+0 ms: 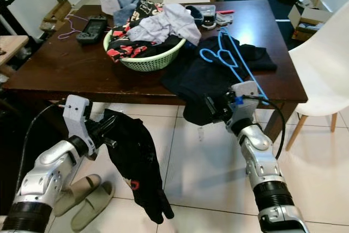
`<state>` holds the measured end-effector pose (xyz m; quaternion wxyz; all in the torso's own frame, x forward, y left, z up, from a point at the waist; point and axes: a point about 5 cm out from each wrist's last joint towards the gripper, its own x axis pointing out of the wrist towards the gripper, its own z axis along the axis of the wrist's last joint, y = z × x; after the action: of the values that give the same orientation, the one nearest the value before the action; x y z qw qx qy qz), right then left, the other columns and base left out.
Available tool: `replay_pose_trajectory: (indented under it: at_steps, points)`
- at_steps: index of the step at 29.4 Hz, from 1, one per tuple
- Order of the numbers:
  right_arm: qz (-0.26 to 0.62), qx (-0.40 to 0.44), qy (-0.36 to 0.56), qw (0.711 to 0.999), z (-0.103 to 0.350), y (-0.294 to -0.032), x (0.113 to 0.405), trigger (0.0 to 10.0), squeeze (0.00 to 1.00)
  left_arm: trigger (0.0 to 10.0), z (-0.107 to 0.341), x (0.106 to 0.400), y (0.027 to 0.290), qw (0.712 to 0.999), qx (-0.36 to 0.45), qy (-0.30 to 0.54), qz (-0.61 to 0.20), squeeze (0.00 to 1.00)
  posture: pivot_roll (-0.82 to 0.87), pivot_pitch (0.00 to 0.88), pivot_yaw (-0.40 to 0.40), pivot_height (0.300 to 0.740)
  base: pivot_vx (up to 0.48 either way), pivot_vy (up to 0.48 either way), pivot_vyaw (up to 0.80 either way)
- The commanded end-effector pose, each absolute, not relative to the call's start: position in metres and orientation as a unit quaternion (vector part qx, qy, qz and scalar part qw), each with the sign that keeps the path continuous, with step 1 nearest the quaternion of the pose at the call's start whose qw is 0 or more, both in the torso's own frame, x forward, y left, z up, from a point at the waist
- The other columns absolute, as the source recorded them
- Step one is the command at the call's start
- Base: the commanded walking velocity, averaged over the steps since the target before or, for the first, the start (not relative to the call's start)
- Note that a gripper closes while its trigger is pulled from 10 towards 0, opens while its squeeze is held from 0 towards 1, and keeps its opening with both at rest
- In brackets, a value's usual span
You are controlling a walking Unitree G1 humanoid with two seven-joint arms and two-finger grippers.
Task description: Hang hanger
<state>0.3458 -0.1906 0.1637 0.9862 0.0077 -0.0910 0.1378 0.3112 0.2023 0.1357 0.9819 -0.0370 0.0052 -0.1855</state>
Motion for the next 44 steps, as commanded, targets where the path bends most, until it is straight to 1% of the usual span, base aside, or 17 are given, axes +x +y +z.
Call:
replay_pose_trajectory:
  at_steps: [1, 8, 13, 21, 24, 34, 44]
  points:
    - [0.130, 0.028, -0.098, 0.986, 0.164, -0.193, 0.345, 10.0, 0.00, 10.0, 0.138, 0.310, 0.203, 0.983, -0.042, -0.003, -0.181, 0.00, 0.05, 0.158, 0.079, 0.740, 0.480, 0.000, 0.00]
    - [0.143, 0.023, -0.097, 0.985, 0.163, -0.192, 0.345, 10.0, 0.00, 10.0, 0.138, 0.310, 0.201, 0.983, -0.036, -0.006, -0.182, 0.00, 0.04, 0.155, 0.081, 0.740, 0.454, 0.000, 0.00]
    - [0.153, 0.006, -0.095, 0.984, 0.162, -0.189, 0.344, 10.0, 0.00, 10.0, 0.138, 0.309, 0.198, 0.981, -0.022, -0.010, -0.195, 0.00, 0.05, 0.148, 0.083, 0.740, 0.000, 0.000, 0.80]
    - [0.146, 0.020, -0.101, 0.984, 0.162, -0.191, 0.344, 10.0, 0.00, 10.0, 0.137, 0.309, 0.197, 0.980, -0.018, -0.007, -0.196, 0.00, 0.05, 0.145, 0.084, 0.740, 0.000, 0.000, 0.80]
    - [0.127, 0.042, -0.109, 0.985, 0.163, -0.196, 0.344, 10.0, 0.00, 10.0, 0.136, 0.309, 0.197, 0.980, -0.020, -0.005, -0.196, 0.00, 0.05, 0.138, 0.086, 0.740, 0.000, 0.000, 0.00]
    - [0.116, 0.078, -0.126, 0.982, 0.167, -0.203, 0.343, 10.0, 0.00, 10.0, 0.136, 0.309, 0.197, 0.981, -0.031, -0.008, -0.189, 0.00, 0.05, 0.136, 0.081, 0.740, 0.000, 0.000, 0.00]
    - [0.116, 0.084, -0.132, 0.981, 0.169, -0.204, 0.343, 10.0, 0.00, 10.0, 0.137, 0.313, 0.198, 0.983, -0.041, -0.005, -0.181, 0.00, 0.05, 0.139, 0.079, 0.740, 0.000, -0.422, 0.00]
